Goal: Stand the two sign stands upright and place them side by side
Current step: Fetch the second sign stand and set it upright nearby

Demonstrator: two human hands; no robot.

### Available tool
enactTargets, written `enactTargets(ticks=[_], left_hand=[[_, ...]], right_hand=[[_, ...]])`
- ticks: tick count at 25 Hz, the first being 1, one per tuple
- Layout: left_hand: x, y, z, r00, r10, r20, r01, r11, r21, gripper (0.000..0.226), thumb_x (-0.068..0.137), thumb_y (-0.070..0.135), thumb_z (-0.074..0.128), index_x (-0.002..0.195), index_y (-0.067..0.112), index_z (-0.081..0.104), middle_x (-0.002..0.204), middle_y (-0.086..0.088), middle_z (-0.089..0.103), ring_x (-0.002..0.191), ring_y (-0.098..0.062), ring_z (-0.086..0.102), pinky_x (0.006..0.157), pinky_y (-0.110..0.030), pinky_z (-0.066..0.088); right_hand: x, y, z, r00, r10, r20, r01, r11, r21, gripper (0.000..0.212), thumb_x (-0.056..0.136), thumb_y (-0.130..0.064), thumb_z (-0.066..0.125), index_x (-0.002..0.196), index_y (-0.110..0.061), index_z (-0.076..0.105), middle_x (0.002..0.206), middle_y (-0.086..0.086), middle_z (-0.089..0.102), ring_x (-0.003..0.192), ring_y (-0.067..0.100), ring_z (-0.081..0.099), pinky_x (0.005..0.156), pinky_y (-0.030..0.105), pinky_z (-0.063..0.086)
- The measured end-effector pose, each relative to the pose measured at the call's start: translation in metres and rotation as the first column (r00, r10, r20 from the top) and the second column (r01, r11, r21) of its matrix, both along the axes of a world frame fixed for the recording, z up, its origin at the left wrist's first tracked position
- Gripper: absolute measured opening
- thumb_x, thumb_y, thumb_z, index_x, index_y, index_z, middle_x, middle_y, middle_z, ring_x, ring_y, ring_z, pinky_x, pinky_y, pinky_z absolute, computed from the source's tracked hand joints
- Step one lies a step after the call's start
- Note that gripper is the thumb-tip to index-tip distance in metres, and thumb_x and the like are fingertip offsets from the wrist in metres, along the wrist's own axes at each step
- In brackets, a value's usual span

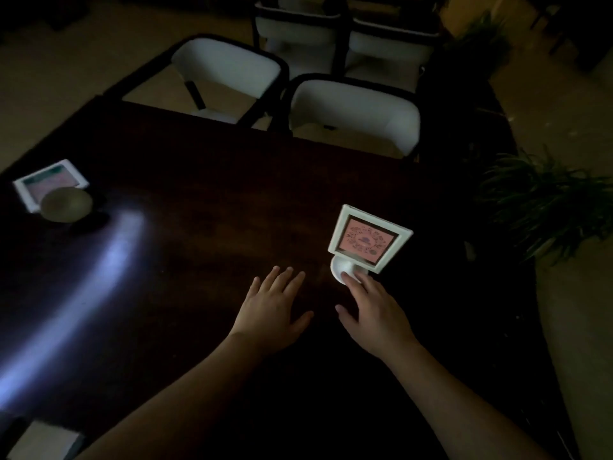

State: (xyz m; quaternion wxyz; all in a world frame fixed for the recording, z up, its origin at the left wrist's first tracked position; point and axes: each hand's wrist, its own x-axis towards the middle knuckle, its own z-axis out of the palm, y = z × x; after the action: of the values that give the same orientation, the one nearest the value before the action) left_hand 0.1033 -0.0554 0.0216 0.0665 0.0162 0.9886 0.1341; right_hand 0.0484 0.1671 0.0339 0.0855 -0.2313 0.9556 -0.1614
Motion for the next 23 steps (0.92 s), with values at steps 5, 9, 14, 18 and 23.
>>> enactTargets(ticks=[5, 9, 14, 18, 23], left_hand=[[0.048, -0.062, 0.057, 0.977, 0.155, -0.144, -0.147, 0.987, 0.064, 0.085, 0.086, 0.076, 0.034, 0.156, 0.033, 0.014, 0.162, 0.001, 0.024, 0.149, -0.019, 0.013, 0.119, -0.044, 0.019], [0.085, -0.126, 0.096, 0.936, 0.245, -0.254, -0.231, 0.969, 0.086, 0.085, 0.084, 0.076, 0.038, 0.155, 0.030, 0.022, 0.157, -0.002, 0.034, 0.147, -0.022, 0.023, 0.115, -0.046, 0.029], [0.140, -0.238, 0.119, 0.878, 0.337, -0.340, -0.310, 0.941, 0.134, 0.085, 0.083, 0.076, 0.041, 0.153, 0.030, 0.025, 0.154, -0.005, 0.039, 0.144, -0.025, 0.030, 0.111, -0.050, 0.036], [0.183, -0.341, 0.138, 0.838, 0.374, -0.397, -0.342, 0.927, 0.152, 0.082, 0.083, 0.072, 0.047, 0.150, 0.027, 0.032, 0.147, -0.006, 0.046, 0.134, -0.028, 0.043, 0.102, -0.048, 0.045], [0.211, -0.443, 0.157, 0.808, 0.408, -0.424, -0.370, 0.913, 0.173, 0.079, 0.084, 0.065, 0.053, 0.150, 0.025, 0.034, 0.146, -0.009, 0.047, 0.132, -0.028, 0.045, 0.098, -0.044, 0.045]], right_hand=[[0.010, -0.043, 0.041, 0.993, 0.092, -0.074, -0.096, 0.994, -0.049, 0.072, 0.089, -0.064, 0.047, 0.150, -0.030, 0.031, 0.156, 0.000, 0.034, 0.142, 0.020, 0.030, 0.105, 0.038, 0.039], [0.026, -0.098, 0.075, 0.972, 0.180, -0.148, -0.191, 0.979, -0.065, 0.072, 0.089, -0.064, 0.048, 0.150, -0.030, 0.030, 0.156, -0.002, 0.034, 0.141, 0.017, 0.033, 0.101, 0.033, 0.034], [0.062, -0.201, 0.117, 0.956, 0.237, -0.171, -0.254, 0.964, -0.083, 0.075, 0.087, -0.065, 0.050, 0.151, -0.031, 0.029, 0.157, -0.003, 0.031, 0.143, 0.017, 0.029, 0.106, 0.040, 0.041], [0.100, -0.298, 0.144, 0.952, 0.205, -0.226, -0.229, 0.970, -0.086, 0.074, 0.087, -0.062, 0.053, 0.151, -0.031, 0.031, 0.157, -0.003, 0.031, 0.142, 0.018, 0.031, 0.106, 0.040, 0.042], [0.127, -0.399, 0.169, 0.956, 0.140, -0.257, -0.175, 0.977, -0.119, 0.074, 0.089, -0.057, 0.058, 0.151, -0.030, 0.030, 0.158, -0.002, 0.030, 0.142, 0.020, 0.031, 0.103, 0.039, 0.043]])
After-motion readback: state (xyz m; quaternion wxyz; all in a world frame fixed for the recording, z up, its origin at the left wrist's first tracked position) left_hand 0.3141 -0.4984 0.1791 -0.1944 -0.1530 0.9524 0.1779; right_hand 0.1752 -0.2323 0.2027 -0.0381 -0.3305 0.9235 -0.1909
